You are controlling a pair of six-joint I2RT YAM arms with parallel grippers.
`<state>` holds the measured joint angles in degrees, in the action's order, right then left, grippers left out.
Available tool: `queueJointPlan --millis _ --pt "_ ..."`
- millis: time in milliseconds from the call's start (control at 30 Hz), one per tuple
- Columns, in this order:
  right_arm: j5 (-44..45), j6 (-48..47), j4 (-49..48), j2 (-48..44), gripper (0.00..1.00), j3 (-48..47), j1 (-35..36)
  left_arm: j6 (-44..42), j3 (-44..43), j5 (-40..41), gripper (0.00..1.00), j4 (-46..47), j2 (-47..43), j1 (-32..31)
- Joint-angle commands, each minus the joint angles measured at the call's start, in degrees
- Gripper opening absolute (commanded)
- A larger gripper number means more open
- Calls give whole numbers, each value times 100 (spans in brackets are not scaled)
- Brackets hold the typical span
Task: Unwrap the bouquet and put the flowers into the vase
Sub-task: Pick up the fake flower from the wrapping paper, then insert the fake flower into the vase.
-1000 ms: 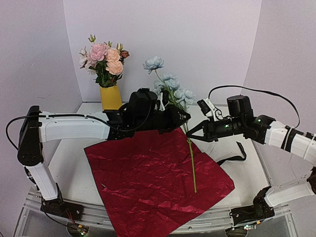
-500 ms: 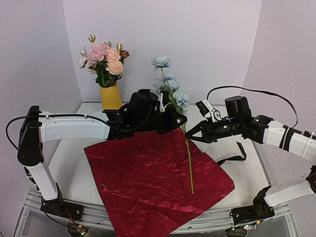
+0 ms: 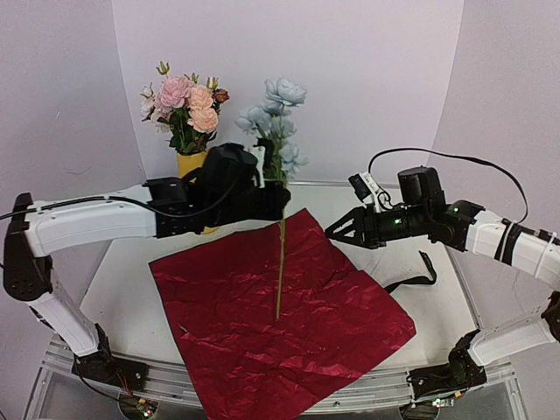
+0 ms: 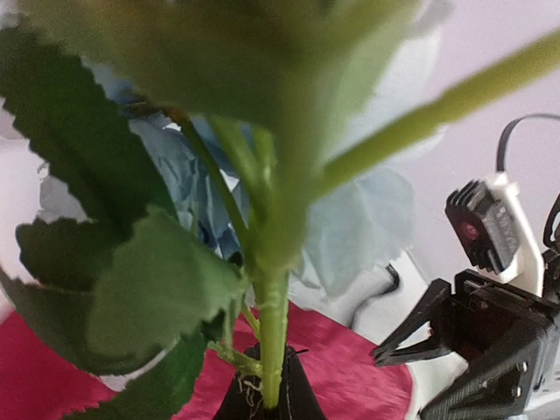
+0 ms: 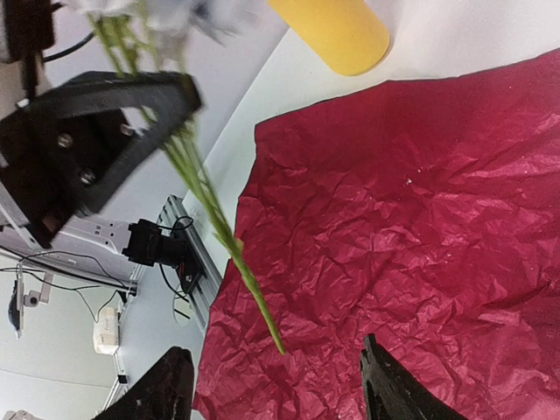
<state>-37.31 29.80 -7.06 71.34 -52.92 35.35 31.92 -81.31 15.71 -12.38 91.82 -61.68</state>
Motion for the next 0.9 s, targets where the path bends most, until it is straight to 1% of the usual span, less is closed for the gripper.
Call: queueJointPlan --millis 0,67,100,167,300,400,533,567,733,867 --pt "255 -159 71 46 66 -366 7 -1304 463 1764 0 -51 -1454 53" --pt "350 -185 74 50 66 -415 7 -1685 790 2155 0 131 -1940 198" --pt "395 -201 76 58 66 -437 2 -1860 958 2212 0 242 -2165 306" --pt "454 -224 77 101 66 -492 -8 -2161 1147 2126 0 483 -2607 654" --pt "526 -252 81 238 66 -639 -17 -2510 1127 1805 0 671 -2903 1510" --pt "565 -247 82 373 66 -780 -28 -2826 886 1652 0 801 -2767 2068" --pt "638 -203 82 568 66 -1007 -32 -2959 492 1228 0 1131 -2452 2826" --pt "644 -197 82 615 66 -1072 -37 -2951 417 1055 0 1199 -2414 3038" --pt "693 -180 82 914 66 -1445 -67 -2703 293 116 0 2248 -2228 3958" --pt "699 -88 81 1178 66 -1764 -86 -2457 -202 -280 0 2476 -1835 4305"
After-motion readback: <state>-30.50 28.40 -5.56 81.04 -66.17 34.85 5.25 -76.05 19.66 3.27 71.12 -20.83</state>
